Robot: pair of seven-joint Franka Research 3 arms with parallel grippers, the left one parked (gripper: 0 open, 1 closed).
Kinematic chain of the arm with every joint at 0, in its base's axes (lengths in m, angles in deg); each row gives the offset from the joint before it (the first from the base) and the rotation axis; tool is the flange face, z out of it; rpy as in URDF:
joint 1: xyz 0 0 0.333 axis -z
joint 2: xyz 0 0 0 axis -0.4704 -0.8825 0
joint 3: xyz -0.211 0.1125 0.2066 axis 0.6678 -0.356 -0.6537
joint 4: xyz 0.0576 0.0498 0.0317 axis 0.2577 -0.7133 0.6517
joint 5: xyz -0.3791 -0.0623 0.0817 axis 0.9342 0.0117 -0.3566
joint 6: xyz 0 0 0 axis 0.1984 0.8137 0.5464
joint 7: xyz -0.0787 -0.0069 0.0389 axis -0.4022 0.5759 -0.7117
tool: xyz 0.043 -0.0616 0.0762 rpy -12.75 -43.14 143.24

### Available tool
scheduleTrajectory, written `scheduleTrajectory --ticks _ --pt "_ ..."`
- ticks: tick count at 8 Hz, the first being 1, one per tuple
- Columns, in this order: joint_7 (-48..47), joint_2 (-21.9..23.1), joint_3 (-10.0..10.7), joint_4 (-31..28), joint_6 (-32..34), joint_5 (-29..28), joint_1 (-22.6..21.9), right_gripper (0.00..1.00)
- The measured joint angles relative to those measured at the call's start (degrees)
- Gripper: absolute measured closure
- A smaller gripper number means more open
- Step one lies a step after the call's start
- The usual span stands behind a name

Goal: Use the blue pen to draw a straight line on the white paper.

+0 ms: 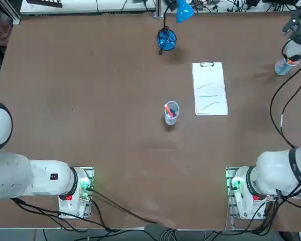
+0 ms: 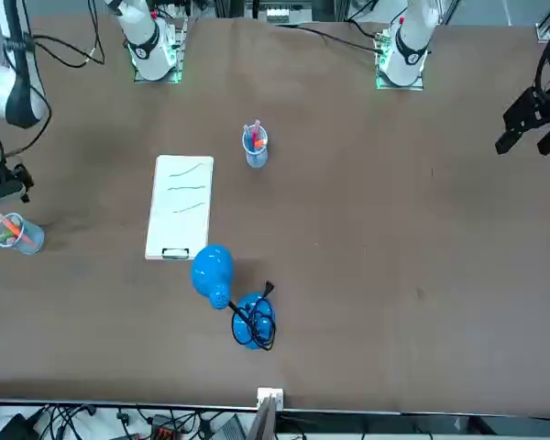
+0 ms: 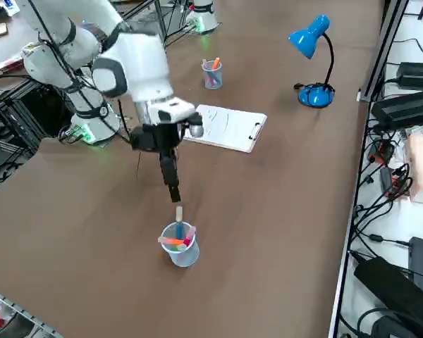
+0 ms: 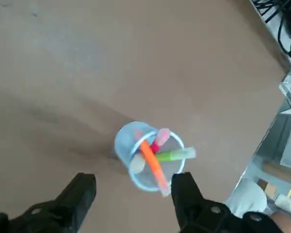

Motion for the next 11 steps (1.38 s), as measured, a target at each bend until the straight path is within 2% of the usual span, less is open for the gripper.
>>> scheduleTrajectory --ticks 2,4,6,9,11 --pt "-2.21 -5.24 -0.03 2.37 -3.26 0.0 0.98 0.08" --pt "-3.89 -7.67 -0.28 4.2 -3.33 0.0 0.95 0.11" --pt "-4.98 -8.58 -0.21 4.34 -2.1 0.0 1.01 0.16" --pt "-6.2 -8.67 -0.18 6.97 5.67 0.0 1.07 0.29" --pt "-6.42 -8.85 -0.2 7.94 6.89 0.01 1.04 0.31"
